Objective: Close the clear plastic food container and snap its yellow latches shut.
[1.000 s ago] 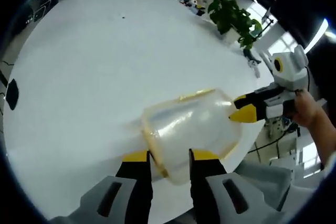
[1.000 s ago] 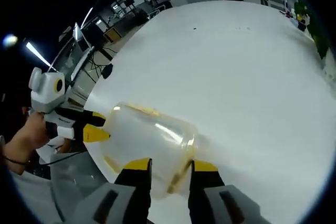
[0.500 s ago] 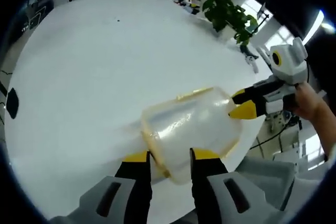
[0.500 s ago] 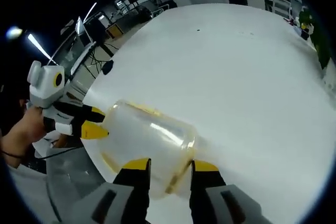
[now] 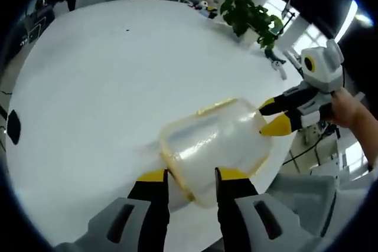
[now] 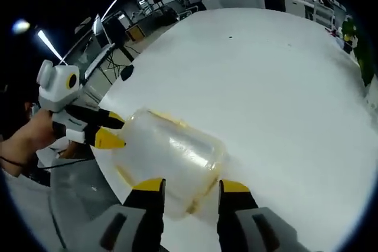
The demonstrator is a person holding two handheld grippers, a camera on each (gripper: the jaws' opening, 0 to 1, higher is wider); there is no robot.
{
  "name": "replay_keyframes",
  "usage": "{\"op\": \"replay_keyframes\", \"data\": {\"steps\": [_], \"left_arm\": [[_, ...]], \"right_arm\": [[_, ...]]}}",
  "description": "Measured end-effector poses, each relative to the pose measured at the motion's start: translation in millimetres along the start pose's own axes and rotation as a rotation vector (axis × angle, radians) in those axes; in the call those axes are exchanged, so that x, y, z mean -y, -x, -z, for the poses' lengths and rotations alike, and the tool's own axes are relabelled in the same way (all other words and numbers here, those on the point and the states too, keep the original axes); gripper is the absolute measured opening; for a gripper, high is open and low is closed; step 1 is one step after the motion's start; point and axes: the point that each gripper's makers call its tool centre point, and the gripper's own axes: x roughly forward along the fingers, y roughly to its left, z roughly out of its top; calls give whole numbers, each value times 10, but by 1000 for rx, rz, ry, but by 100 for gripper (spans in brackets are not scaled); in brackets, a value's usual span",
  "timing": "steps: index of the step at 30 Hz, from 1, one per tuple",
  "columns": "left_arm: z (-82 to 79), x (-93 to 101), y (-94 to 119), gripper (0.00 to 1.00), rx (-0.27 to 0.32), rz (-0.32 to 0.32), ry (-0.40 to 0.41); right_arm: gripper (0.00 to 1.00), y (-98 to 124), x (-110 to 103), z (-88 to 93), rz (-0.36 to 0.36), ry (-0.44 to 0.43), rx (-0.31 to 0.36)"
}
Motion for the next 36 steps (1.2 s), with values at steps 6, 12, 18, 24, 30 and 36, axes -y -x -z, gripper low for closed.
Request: {"op": "replay_keyframes", "data": {"steps": [6, 12, 18, 24, 30, 36], "left_arm": [[-23, -12, 34, 26, -5, 2, -28], [-83, -38, 111, 26, -13, -2, -140], [-151, -57, 173, 26, -17, 6, -178], [-116, -19, 192, 26, -47, 13, -259], [-110, -21, 215, 23, -61, 20, -300], [-115, -27, 236, 23, -73, 25, -358]], "right_arm": [[31, 50, 0, 18, -3, 24, -6], [30, 97, 18, 27, -8, 84, -21], [26, 145, 10, 38, -19, 119, -52], [27, 180, 9, 11, -18, 194, -67], [24, 231, 67, 3, 11, 289, -96], [25, 258, 31, -29, -4, 346, -112]]}}
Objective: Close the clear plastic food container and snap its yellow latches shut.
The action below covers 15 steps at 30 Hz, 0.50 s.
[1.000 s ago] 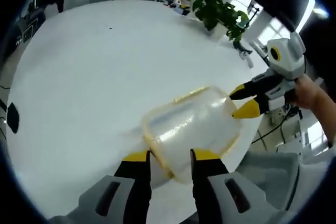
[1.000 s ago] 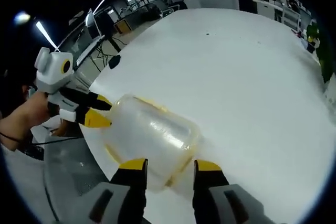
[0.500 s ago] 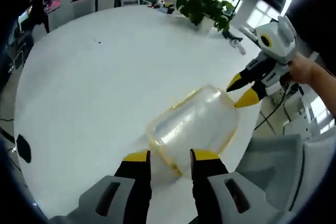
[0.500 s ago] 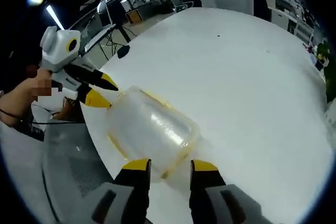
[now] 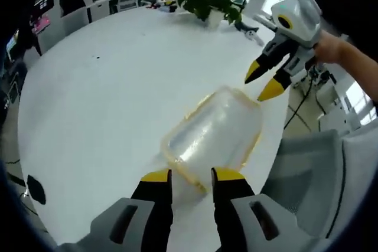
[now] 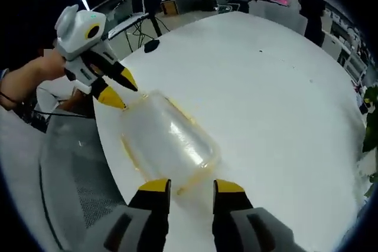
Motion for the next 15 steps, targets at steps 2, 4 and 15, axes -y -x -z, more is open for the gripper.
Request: {"op": "replay_keyframes", "data": {"steps": [2, 4, 15], "left_arm": [[16, -21, 4, 23, -19, -10, -45], [28, -50, 11, 23, -36, -30, -77], [-11, -40, 29, 25, -84, -6, -259]], "right_arm": [[24, 0, 5, 3, 2, 17, -11], [23, 12, 15, -18, 8, 42, -16], [25, 12, -25, -104, -11, 165, -33]]}}
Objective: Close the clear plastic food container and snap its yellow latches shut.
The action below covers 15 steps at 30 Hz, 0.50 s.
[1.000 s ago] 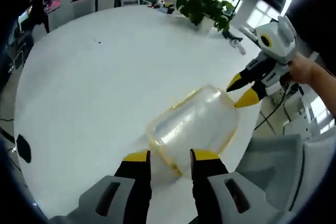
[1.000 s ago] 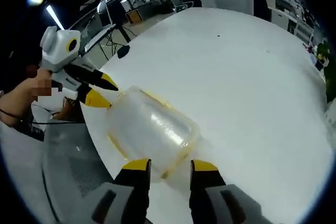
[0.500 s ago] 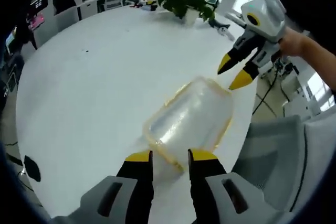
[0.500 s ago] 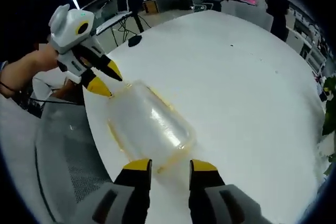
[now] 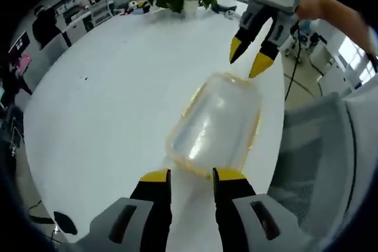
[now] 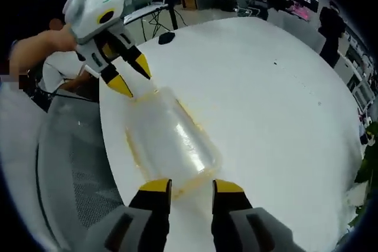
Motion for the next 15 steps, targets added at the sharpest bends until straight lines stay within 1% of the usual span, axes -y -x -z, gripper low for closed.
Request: {"op": "replay_keyframes", "data": {"steps": [1, 3, 4, 5, 7, 8, 13, 15], "left_arm": [[3, -8, 3, 24, -13, -7, -19], [-11, -89, 24, 22, -40, -60, -123], [-27, -67, 23, 22, -39, -53, -135], [-56, -37, 22, 23, -32, -42, -128], [-78, -27, 27, 24, -33, -34, -133], [-83, -36, 21, 24, -38, -33, -149], [-72, -15, -1, 24, -50, -15, -192], [-42, -26, -11, 24, -64, -14, -206]], "right_arm": [[25, 5, -36, 16, -13, 38, -22], [24, -3, -51, 38, -16, 85, -49], [24, -7, -51, 42, -14, 104, -57], [24, -14, -61, 38, -13, 118, -57], [24, -19, -68, 23, -17, 125, -56], [24, -19, -73, 11, -22, 131, -53], [23, -31, -85, -1, -33, 176, -63], [22, -31, -82, 1, -35, 195, -68]]}}
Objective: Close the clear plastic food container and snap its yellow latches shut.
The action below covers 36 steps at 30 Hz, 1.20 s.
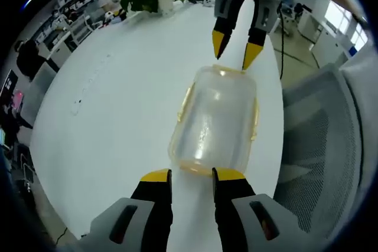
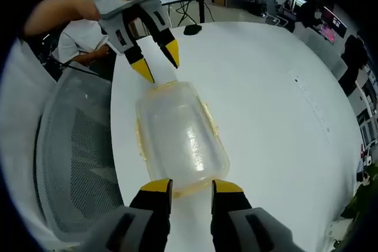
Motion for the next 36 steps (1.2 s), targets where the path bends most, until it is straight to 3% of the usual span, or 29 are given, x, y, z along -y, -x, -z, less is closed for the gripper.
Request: {"op": "replay_keyframes", "data": {"steps": [8, 15, 36], "left_arm": [[11, 18, 22, 26, 12, 7, -65], [-2, 36, -8, 25, 15, 13, -69], [-311, 219, -135, 26, 79, 66, -128]], "right_arm": [[20, 7, 1, -43, -12, 60, -1], [19, -21, -16, -82, -18, 73, -5], [18, -214, -184, -334, -70, 106, 31]]}}
